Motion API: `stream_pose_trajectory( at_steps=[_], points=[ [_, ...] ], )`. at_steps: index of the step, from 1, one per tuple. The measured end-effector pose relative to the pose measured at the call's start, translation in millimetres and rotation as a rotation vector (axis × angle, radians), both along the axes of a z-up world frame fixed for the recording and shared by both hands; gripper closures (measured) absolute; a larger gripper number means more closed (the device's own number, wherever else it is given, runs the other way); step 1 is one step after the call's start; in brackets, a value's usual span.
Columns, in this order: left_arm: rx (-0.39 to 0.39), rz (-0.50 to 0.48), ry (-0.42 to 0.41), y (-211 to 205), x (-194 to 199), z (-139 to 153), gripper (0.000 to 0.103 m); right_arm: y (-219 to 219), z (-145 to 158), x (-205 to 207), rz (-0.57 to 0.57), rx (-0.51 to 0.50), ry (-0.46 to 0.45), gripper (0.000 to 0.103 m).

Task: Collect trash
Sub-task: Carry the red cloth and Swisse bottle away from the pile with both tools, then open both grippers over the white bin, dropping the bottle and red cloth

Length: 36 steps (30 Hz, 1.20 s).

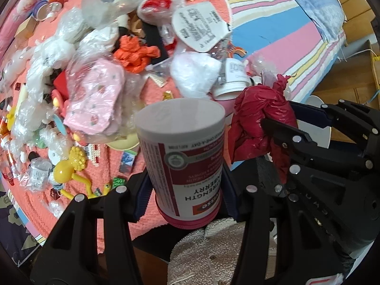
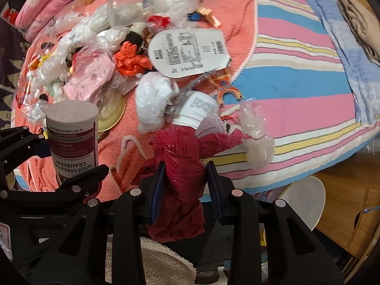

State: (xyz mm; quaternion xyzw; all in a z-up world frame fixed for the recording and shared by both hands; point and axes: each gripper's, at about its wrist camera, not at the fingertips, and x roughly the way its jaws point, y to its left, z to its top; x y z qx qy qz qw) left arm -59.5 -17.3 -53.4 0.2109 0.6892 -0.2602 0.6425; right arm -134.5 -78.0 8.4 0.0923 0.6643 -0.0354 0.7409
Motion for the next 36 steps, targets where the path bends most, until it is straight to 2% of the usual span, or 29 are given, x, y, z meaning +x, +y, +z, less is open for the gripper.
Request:
stream_pose_trajectory(
  at_steps=[11,23,30,36],
  points=[
    [0.004,-0.069,0.011,-38,-18,-3,0.054,-45,9,-30,-0.099,-0.025,-0.012,0.07],
    [0.001,-0.206,0.023,-103,-57,-4,0.054,-104,7,-80,-0.254,-0.027,-0.015,0.07],
    [0.003,-0.288,0.025,-147,-85,-8,0.054,-144,5,-115,-0.357,-0.032,-0.01,0.07],
    [-0.01,-0.379,0.067,-189,-123,-19,0.054,-175,-6,-154,-0.45,-0.035,0.011,0.07]
  ],
)
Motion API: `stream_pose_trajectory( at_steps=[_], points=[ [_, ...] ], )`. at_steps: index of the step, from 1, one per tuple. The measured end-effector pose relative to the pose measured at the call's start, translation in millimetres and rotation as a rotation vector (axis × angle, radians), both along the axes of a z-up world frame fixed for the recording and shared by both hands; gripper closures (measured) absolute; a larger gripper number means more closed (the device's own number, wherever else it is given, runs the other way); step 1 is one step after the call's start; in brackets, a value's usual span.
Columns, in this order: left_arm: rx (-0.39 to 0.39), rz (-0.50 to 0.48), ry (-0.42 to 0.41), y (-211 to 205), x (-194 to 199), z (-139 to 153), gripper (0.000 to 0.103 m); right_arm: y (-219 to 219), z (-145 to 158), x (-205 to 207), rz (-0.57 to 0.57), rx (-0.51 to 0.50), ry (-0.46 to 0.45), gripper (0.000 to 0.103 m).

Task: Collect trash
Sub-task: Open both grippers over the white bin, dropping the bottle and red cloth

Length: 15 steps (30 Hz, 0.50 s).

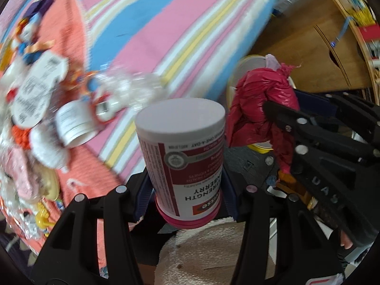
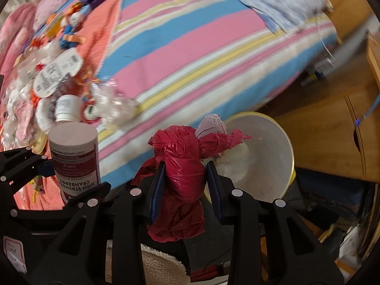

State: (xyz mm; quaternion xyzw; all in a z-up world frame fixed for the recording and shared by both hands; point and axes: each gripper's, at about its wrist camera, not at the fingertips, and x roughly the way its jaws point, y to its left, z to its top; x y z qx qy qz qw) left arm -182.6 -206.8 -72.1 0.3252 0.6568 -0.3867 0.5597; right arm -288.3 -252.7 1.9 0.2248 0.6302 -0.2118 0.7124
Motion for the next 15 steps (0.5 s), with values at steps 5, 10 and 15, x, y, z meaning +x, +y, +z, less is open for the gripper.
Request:
stream_pose_trajectory(
  at_steps=[5,10,15],
  points=[
    [0.003,-0.078,0.038,-31,-37,-14,0.054,-30,-20,-41,-0.107,0.025,0.027,0.07],
    [0.003,-0.147,0.081,-57,-74,-30,0.054,-53,-36,-78,-0.198,0.031,0.055,0.07],
    [-0.012,-0.198,0.096,-75,-101,-43,0.051,-73,-53,-108,-0.284,0.064,0.08,0.068]
  ],
)
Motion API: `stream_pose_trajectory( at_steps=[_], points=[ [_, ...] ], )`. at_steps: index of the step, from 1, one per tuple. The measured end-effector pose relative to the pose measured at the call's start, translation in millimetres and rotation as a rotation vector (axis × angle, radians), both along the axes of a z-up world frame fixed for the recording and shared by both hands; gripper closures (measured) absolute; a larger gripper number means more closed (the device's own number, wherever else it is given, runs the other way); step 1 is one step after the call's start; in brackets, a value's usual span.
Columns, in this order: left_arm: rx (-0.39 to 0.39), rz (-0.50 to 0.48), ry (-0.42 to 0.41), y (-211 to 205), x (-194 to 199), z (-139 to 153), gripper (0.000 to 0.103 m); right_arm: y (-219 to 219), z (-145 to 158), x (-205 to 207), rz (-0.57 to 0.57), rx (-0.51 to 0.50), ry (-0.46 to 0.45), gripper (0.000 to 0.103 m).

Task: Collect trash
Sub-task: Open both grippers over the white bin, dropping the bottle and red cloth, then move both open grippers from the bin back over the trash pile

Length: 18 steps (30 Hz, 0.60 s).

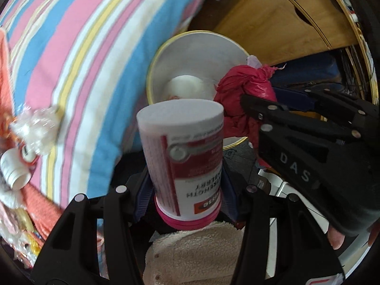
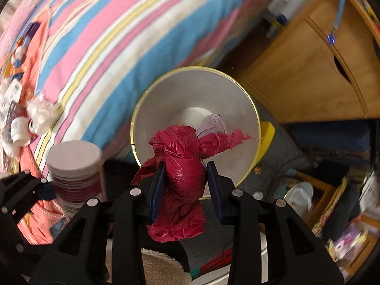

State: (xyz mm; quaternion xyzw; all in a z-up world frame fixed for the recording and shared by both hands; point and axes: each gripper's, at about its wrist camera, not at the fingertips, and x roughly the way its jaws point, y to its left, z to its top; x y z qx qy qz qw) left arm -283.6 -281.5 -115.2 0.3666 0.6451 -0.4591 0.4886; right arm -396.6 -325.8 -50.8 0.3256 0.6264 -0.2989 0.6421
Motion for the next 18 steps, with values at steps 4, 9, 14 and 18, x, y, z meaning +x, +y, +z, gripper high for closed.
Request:
stream_pose_trajectory(
  at_steps=[4,9,14,18],
  points=[
    [-0.004,-0.015,-0.007,-3,-7,-6,0.036,-13,-4,-12,-0.043,0.013,0.002,0.045],
    [0.009,0.022,-0.002,0,7,-10,0.035,-12,-1,-10,-0.047,0.013,-0.011,0.043],
    [0.03,0.066,0.0,12,27,-12,0.035,-3,2,6,-0.002,0.007,-0.011,0.043],
    [0.035,0.105,0.0,21,43,-12,0.035,8,2,21,0.03,0.011,-0.008,0.043]
  ],
)
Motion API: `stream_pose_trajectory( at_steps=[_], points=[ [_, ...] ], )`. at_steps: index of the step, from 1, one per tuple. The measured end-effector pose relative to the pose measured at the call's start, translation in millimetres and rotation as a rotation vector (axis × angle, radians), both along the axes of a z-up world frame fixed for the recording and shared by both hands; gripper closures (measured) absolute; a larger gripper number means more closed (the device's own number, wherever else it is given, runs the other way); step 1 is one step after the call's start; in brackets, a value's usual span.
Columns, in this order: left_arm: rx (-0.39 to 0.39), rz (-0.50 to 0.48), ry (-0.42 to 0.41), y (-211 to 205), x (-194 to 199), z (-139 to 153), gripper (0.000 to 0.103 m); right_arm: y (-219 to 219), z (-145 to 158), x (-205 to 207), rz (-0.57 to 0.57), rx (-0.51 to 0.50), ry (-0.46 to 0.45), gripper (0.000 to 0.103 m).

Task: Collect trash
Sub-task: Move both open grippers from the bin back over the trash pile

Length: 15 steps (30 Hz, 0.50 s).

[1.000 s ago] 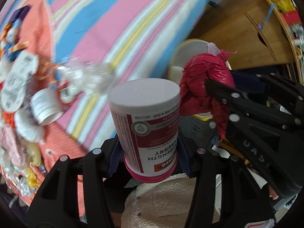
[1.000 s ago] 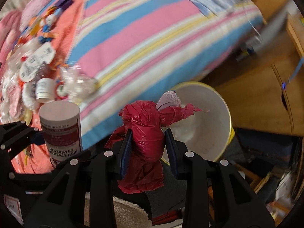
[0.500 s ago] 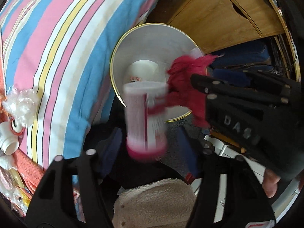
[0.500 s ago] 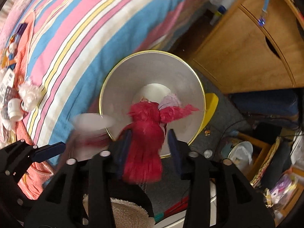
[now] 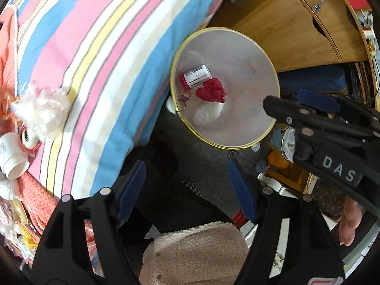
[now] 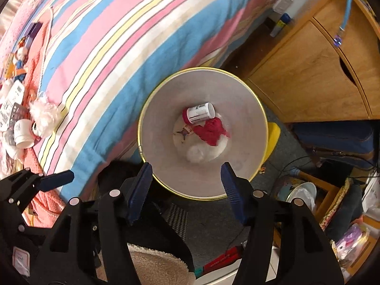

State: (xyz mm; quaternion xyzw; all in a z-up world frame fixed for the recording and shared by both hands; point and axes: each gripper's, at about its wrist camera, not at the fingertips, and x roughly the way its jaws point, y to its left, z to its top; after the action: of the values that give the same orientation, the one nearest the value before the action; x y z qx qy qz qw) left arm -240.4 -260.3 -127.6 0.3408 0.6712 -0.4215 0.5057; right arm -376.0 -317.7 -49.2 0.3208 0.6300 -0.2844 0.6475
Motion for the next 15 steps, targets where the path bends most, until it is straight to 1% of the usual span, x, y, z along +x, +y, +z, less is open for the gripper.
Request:
stream_pose_trajectory(
  at_steps=[7,15],
  points=[
    [-0.003,0.077,-0.008,23,30,5,0.035,21,4,36,0.073,-0.001,-0.003,0.043],
    [-0.011,0.196,-0.014,59,74,13,0.035,52,11,87,0.187,-0.001,-0.012,0.043]
  ],
)
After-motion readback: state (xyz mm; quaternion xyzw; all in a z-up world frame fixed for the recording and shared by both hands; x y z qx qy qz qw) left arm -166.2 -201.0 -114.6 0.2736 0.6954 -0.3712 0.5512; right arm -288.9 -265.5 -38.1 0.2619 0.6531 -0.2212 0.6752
